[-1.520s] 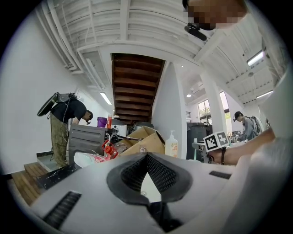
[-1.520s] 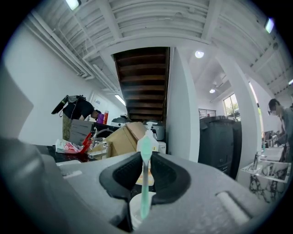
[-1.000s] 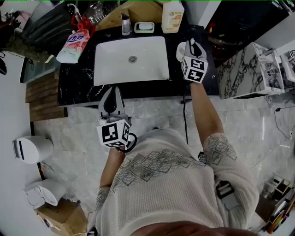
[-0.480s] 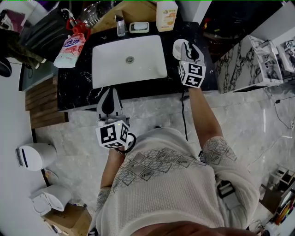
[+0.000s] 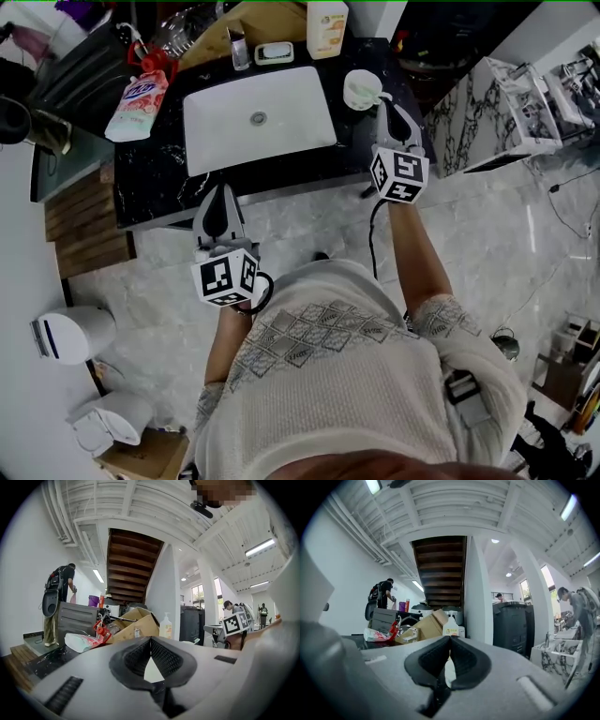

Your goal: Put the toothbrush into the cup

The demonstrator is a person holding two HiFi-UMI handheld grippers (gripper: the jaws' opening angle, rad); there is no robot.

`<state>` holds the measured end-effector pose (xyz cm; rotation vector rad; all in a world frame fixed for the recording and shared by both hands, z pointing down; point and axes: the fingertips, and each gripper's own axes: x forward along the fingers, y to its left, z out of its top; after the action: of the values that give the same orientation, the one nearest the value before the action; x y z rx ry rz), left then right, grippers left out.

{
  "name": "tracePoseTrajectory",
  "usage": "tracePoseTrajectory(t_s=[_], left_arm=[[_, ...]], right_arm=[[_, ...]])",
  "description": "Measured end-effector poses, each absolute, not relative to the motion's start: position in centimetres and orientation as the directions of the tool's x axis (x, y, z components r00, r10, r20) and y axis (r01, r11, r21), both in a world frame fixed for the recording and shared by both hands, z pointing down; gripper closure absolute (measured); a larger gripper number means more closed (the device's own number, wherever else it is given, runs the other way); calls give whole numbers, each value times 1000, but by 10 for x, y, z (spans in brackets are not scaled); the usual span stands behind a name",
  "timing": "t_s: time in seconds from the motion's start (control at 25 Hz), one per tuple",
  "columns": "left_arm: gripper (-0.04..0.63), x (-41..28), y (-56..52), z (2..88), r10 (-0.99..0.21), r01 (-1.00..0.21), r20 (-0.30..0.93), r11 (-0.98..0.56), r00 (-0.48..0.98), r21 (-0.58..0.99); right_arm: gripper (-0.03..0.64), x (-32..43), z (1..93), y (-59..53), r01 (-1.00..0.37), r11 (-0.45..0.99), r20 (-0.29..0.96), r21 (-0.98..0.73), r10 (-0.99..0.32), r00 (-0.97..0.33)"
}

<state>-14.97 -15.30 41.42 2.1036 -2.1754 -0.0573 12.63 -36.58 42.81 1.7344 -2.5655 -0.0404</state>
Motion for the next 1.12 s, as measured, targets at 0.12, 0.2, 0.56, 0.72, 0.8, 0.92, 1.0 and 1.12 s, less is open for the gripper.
tracePoseTrajectory(t_s=[0.12,0.2,0.56,0.72,0.8,0.92,1.0,1.12], left_arm=[[596,-157,-134,414,-998,-992,53,29,-22,122],[597,-163,-120,416,-998,-991,57,23,-15,131],[596,-190,-54,421,-997,-988,71,-9,20,151],[597,-203,-26,424,-996,-988,77,-26,38,153],[595,-210,-13,425,-996,-987,79,-33,45,157],[596,-216,2,425,-995,-986,81,-48,62,161],[595,-217,9,428,-993,-985,88,-62,77,163],[597,-217,17,433,-990,-982,96,-84,102,169]], right_arm=[[612,109,413,-332,-910,412,10,44,-911,-412],[612,94,404,-307,-896,442,4,47,-897,-443],[614,45,375,-210,-855,515,-7,66,-856,-517],[614,37,382,-173,-861,506,15,62,-863,-506],[614,36,385,-156,-868,493,23,61,-870,-492],[614,37,387,-134,-879,473,31,57,-881,-472],[614,39,389,-121,-887,459,37,57,-889,-457],[614,40,391,-107,-896,441,42,59,-897,-439]])
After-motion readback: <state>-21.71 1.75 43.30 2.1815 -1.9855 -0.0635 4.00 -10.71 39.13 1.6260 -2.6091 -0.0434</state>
